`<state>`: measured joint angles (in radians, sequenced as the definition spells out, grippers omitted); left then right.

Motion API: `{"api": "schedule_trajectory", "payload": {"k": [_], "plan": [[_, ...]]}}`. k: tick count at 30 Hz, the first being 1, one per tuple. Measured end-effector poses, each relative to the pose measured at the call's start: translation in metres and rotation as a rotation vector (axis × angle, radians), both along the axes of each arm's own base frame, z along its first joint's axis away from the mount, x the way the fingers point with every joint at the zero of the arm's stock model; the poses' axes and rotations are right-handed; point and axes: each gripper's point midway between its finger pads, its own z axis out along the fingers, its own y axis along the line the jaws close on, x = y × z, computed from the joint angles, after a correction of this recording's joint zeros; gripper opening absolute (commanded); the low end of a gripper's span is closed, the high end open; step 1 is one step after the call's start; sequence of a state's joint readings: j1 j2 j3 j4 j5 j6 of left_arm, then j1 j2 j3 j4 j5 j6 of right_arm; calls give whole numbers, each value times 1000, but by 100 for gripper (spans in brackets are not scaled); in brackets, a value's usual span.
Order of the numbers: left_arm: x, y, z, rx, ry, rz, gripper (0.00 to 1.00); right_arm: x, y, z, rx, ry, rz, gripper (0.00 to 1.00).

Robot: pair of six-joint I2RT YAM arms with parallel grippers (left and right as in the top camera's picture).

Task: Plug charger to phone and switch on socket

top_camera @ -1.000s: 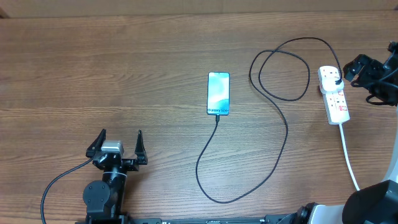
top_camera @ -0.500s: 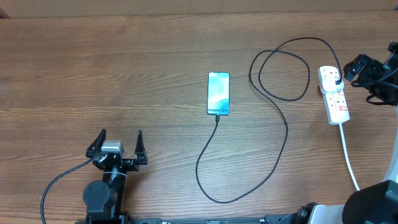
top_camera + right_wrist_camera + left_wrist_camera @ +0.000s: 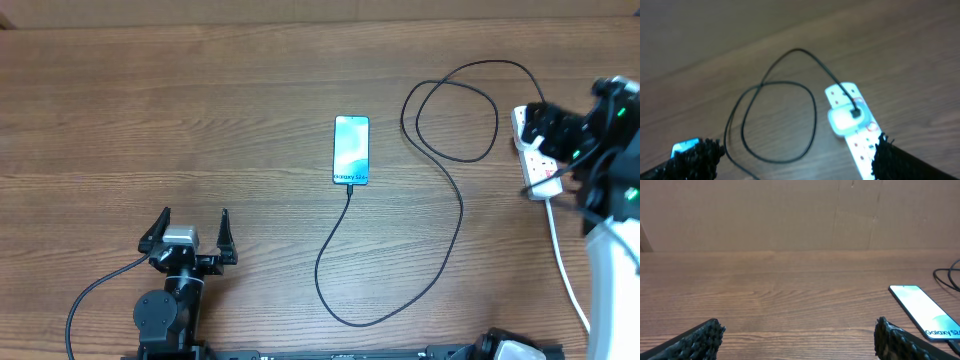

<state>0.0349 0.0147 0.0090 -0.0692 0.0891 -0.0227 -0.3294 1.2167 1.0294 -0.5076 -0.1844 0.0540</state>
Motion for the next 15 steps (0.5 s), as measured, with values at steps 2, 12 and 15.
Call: {"api": "schedule_trajectory", "payload": {"k": [2,12,15], "plan": [[0,0,0,0,0,0,100,-4,10,-10,-4,-46,14,100],[0,1,0,0,0,3,100,-31,52,-2,-3,-356,73,100],[0,1,0,0,0,4,100,-44,63,10,-11,-441,96,100]]}}
